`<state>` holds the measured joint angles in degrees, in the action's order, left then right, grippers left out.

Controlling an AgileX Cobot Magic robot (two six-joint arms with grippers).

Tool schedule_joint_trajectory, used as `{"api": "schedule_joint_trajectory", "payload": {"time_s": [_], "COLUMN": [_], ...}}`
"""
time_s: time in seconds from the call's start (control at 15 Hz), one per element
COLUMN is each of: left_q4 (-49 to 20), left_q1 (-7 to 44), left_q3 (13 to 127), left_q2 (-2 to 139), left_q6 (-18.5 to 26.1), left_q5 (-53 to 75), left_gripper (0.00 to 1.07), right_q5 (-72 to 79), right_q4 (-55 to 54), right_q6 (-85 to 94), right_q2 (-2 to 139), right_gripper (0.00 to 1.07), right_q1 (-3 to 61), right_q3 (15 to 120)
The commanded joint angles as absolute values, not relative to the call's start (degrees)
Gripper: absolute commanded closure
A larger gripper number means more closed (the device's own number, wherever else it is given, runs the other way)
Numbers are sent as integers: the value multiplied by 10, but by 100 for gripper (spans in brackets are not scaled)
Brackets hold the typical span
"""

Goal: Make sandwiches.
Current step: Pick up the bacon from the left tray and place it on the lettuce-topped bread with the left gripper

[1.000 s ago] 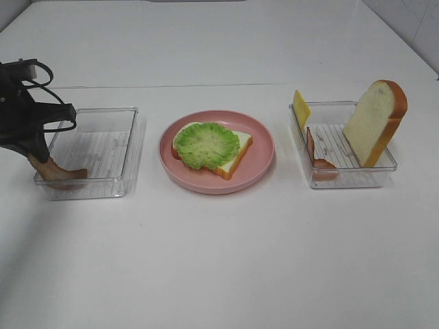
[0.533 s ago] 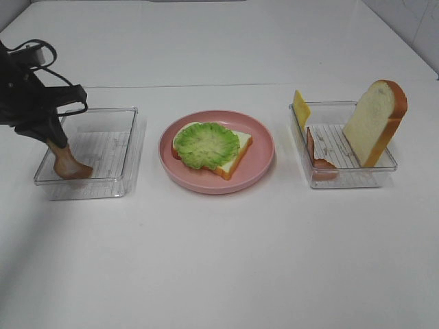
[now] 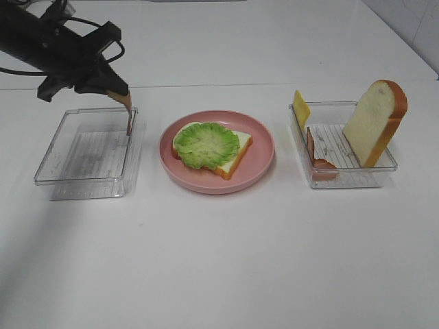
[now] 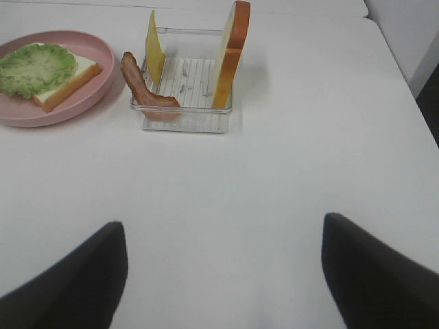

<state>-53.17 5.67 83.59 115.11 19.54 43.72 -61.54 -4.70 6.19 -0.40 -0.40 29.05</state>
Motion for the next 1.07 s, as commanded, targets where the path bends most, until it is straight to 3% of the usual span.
{"api": "schedule_joint_trajectory", "payload": {"time_s": [0.07,0.27,0.53,0.73,1.07], "left_q4": [-626,-721,-781,-782,-765], "left_q1": [97,152,199,223,231], "left_q3": [838,838,845,889,936], "left_q2": [1145,1145,1158,1203,1291], "left_q6": [254,323,356,354,308], "left_q5": [392,358,321,328,355], "left_gripper": [107,107,107,107,107], "right_q5": [-609,-609,-609,-609,-609], "right_q4": [-48,-48,-48,-48,-48], "right_q6": [65,65,65,65,65], "right_q2": [-9,-9,-9,-9,-9], "right_gripper": [34,34,34,34,34], "right_q1": [-6,-6,-6,-6,-6], "right_q3": [290,290,290,290,290]}}
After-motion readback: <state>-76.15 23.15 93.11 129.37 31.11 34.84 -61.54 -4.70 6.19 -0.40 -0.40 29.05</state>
